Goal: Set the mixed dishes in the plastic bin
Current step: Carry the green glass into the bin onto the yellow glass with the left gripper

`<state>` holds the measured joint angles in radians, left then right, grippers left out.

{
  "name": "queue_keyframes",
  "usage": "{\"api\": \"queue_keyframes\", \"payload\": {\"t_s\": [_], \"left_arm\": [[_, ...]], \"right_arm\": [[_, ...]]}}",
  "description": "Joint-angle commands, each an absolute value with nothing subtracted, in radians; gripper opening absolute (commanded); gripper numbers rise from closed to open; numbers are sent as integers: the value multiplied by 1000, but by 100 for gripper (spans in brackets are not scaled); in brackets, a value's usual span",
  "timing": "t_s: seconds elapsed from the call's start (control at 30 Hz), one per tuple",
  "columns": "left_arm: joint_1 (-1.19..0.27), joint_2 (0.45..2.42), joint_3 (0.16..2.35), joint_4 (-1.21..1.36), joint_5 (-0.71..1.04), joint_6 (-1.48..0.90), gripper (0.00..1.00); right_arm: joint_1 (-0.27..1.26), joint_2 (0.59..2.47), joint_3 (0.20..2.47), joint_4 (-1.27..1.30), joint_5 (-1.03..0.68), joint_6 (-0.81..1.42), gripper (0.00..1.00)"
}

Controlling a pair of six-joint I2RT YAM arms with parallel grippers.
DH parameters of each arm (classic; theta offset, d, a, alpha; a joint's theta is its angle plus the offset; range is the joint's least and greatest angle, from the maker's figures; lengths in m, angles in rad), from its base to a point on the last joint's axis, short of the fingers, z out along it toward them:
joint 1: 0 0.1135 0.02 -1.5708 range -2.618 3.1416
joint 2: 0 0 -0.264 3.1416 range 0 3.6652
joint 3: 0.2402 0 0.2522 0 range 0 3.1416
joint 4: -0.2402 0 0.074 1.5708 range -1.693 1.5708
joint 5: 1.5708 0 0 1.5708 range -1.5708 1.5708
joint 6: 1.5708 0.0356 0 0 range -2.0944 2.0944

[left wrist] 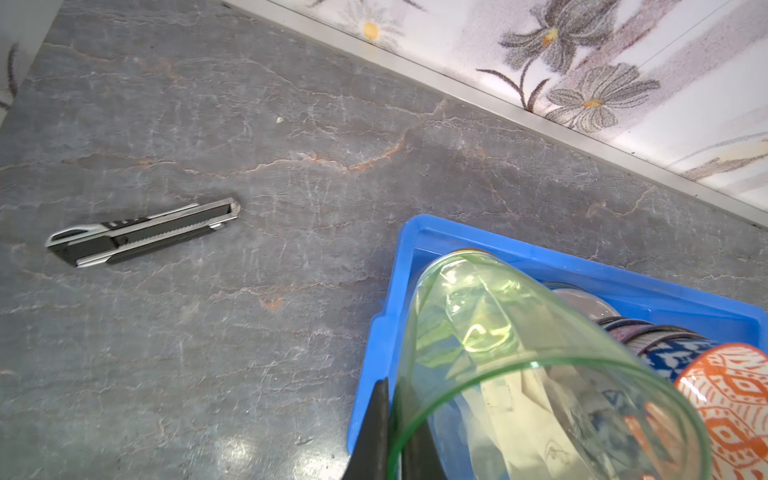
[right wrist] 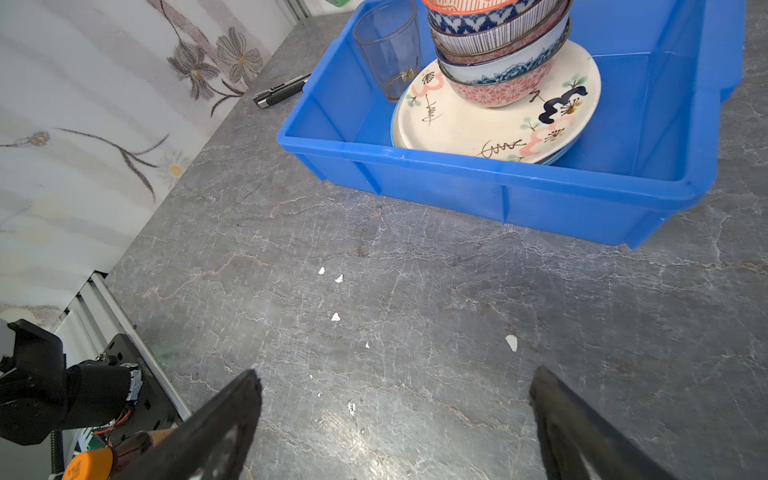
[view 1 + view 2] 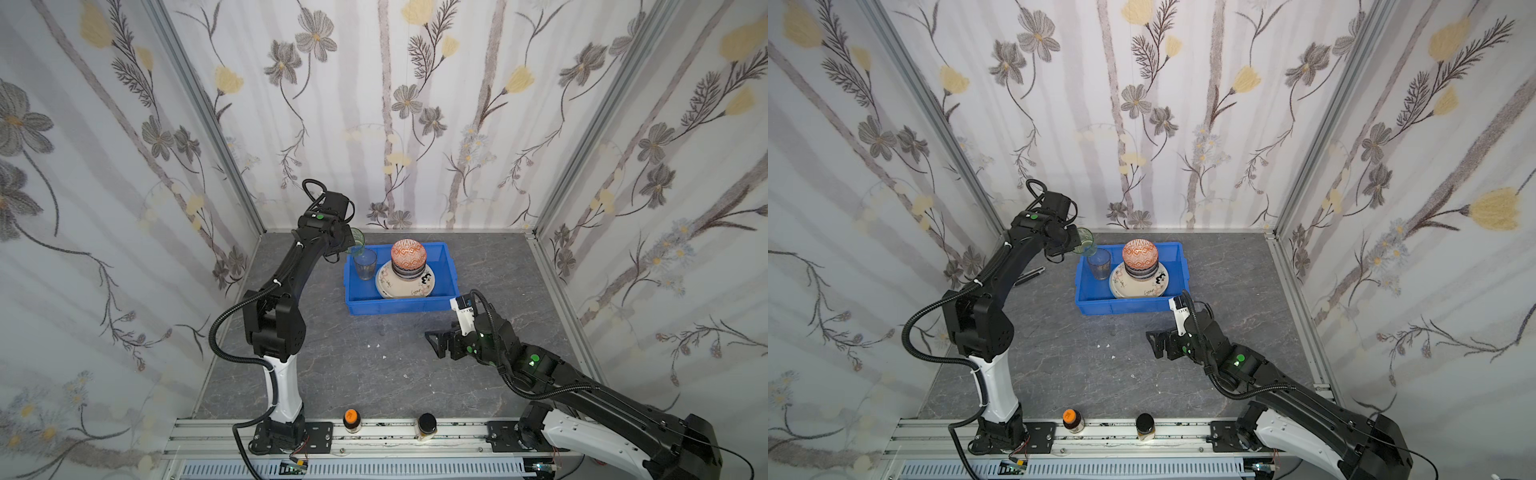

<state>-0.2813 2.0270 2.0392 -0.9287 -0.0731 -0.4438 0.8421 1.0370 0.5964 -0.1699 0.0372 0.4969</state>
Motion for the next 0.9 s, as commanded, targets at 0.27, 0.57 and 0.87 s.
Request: {"api": "queue_keyframes", "payload": {"t_s": [0.27, 0.57, 0.87], "left_arm": [[-298, 2183, 2207, -1020, -67, -378, 0], [-301, 2253, 2263, -1056, -51, -354, 0], [-301, 2283, 2287, -1065, -54, -351, 0]], "right_arm": [[834, 991, 571, -163, 84, 569, 100], [834, 967, 564, -175, 87, 604, 100], [834, 948, 558, -197, 92, 628, 100]]}}
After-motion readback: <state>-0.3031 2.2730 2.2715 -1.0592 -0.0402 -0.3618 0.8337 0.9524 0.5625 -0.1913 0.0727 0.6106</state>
